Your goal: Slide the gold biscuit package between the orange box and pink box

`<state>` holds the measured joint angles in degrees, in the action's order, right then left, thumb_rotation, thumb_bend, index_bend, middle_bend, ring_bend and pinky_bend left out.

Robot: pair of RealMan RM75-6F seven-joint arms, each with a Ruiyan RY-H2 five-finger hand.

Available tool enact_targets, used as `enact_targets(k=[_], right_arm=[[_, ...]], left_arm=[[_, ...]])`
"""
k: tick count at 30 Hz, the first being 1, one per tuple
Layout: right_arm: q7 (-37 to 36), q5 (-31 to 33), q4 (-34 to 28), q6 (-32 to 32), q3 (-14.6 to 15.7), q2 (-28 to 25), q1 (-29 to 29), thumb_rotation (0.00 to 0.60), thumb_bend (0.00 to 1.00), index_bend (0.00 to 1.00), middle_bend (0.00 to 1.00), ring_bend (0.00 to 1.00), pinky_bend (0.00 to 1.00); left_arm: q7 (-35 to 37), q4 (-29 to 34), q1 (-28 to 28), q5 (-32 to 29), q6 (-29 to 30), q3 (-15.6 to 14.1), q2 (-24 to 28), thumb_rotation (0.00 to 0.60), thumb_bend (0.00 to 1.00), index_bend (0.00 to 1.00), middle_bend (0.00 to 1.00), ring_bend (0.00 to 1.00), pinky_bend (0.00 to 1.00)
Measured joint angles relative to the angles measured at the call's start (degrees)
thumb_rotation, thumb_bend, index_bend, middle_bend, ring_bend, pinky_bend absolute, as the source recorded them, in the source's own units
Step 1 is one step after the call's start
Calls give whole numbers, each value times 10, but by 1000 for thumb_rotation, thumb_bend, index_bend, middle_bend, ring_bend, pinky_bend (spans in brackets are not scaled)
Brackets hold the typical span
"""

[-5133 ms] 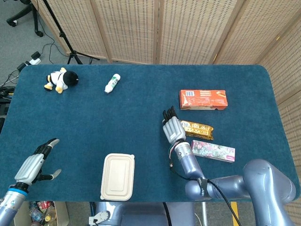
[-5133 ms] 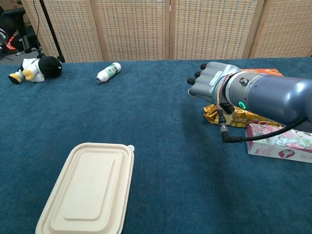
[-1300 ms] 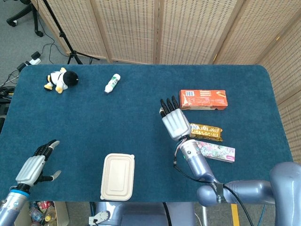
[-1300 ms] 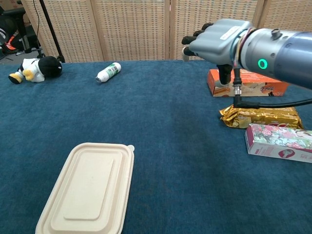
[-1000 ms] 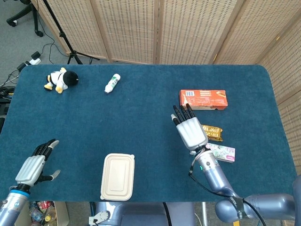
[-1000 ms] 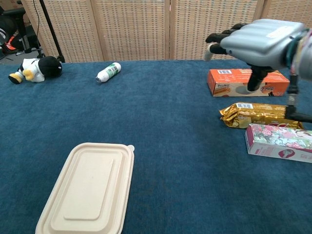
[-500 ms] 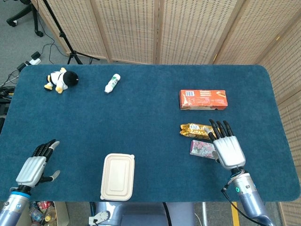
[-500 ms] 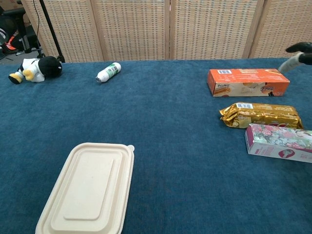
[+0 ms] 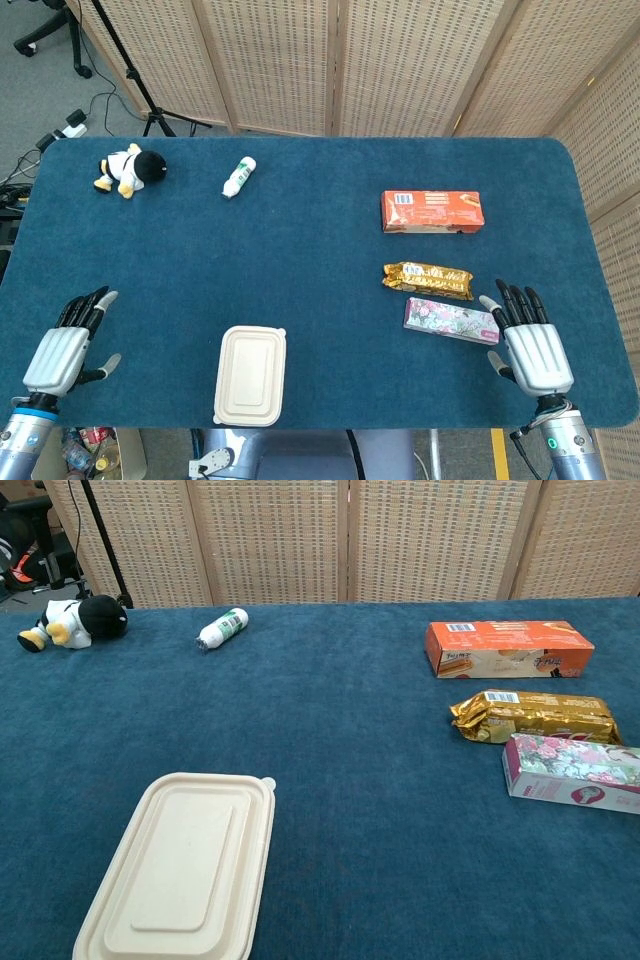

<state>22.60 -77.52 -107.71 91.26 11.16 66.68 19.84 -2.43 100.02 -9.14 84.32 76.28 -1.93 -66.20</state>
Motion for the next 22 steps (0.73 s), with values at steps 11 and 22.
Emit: enact_targets(k=[11, 22], right_arm=[[-30, -46, 16, -17, -20, 5, -37, 600, 281, 174, 0, 0, 0], [-30, -75, 14, -30, -37, 3, -62, 600, 281, 174, 0, 0, 0]], left_arm=[[-10, 15, 5, 20, 21, 1, 5, 600, 291, 0, 0, 0, 0], [-13, 33, 10, 52, 34, -7, 10, 600, 290, 0, 0, 0, 0]])
